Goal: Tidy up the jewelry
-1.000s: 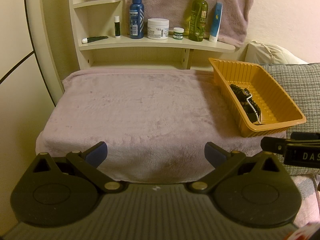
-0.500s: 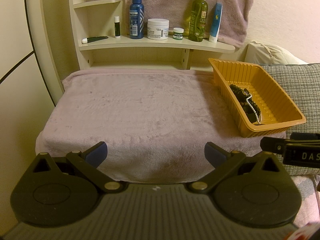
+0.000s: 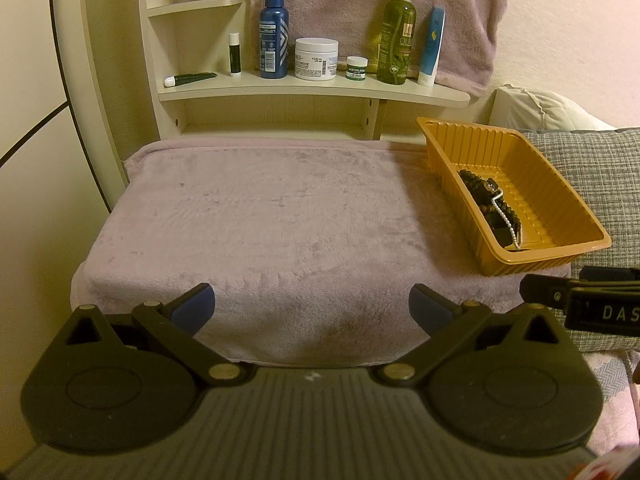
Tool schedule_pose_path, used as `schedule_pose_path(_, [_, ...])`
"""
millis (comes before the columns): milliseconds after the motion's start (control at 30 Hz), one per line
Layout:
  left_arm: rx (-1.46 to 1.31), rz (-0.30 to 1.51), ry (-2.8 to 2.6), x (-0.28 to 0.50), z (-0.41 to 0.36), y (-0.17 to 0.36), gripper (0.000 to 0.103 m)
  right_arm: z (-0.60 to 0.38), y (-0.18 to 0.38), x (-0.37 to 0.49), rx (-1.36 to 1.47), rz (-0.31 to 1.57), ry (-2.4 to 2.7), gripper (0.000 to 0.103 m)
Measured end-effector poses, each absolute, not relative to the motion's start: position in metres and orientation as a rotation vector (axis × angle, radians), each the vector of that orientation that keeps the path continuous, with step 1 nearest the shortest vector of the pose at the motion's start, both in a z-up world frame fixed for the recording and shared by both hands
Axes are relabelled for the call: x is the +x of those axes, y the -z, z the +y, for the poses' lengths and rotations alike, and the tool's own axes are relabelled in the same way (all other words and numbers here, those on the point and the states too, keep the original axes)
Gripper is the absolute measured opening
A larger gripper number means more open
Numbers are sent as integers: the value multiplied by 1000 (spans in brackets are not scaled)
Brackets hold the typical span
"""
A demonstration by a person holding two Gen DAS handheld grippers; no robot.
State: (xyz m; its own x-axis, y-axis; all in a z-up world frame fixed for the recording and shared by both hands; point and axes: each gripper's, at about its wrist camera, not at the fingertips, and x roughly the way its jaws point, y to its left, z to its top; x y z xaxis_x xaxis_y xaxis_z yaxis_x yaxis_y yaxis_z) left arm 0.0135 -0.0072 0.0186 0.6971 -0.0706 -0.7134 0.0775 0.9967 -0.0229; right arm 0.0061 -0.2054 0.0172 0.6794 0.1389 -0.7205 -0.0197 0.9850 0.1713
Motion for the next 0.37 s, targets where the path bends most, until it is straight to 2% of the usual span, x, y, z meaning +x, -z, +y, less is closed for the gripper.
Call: schedule_pose_path(367, [-15,776,78,12,-8,-20,103,-205,-18,6,155,818,-90,87])
